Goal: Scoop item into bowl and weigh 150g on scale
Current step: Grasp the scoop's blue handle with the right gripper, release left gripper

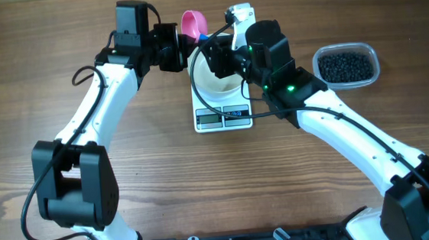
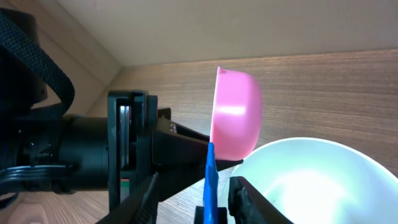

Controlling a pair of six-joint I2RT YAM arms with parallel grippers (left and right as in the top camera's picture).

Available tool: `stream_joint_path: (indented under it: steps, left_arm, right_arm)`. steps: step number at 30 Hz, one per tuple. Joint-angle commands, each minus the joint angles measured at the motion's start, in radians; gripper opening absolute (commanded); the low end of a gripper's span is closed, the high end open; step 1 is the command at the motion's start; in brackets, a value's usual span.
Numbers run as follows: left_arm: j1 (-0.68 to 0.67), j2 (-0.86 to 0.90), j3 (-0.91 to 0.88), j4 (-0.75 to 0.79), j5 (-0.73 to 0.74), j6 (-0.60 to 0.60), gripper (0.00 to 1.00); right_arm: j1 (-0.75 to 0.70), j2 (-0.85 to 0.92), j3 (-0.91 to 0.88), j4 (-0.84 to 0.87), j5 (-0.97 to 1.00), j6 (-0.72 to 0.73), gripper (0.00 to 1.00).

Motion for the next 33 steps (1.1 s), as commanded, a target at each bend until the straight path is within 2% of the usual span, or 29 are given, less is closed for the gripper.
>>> stream_joint_path:
  steps: [1, 10, 17, 21, 23, 25, 29, 33]
  left_arm:
    - [0.0, -0.012, 0.007, 0.003, 0.001, 0.024, 0.04]
    - [0.0, -0.012, 0.007, 0.003, 0.001, 0.024, 0.04]
    - [0.0, -0.012, 0.007, 0.003, 0.0, 0.024, 0.04]
    - [0.0, -0.012, 0.007, 0.003, 0.0, 0.024, 0.04]
    - [0.0, -0.012, 0.007, 0.003, 0.001, 0.024, 0.04]
    - [0.0, -0.012, 0.006, 0.003, 0.0, 0.024, 0.04]
    - [0.003, -0.012, 0.006, 0.003, -0.033, 0.039, 0.18]
    - [0.004, -0.012, 0.006, 0.067, -0.056, 0.216, 0.48]
  right_arm:
    - [-0.003, 0.009, 0.018, -0.021, 0.018, -0.01, 0.34]
    - [-0.003, 0.009, 0.018, -0.031, 0.04, -0.01, 0.27]
    - [-0.003, 0.009, 0.018, -0.024, 0.044, -0.01, 0.26]
    - [-0.003, 0.009, 0.018, -0.025, 0.043, -0.01, 0.09]
    - [-0.003, 0.009, 0.018, -0.025, 0.043, -0.01, 0.04]
    - [-0.003, 0.009, 0.018, -0.025, 0.043, -0.01, 0.04]
    - [-0.005, 0.009, 0.018, -0.024, 0.045, -0.01, 0.04]
    - [-0.023, 0.009, 0.018, -0.028, 0.047, -0.01, 0.04]
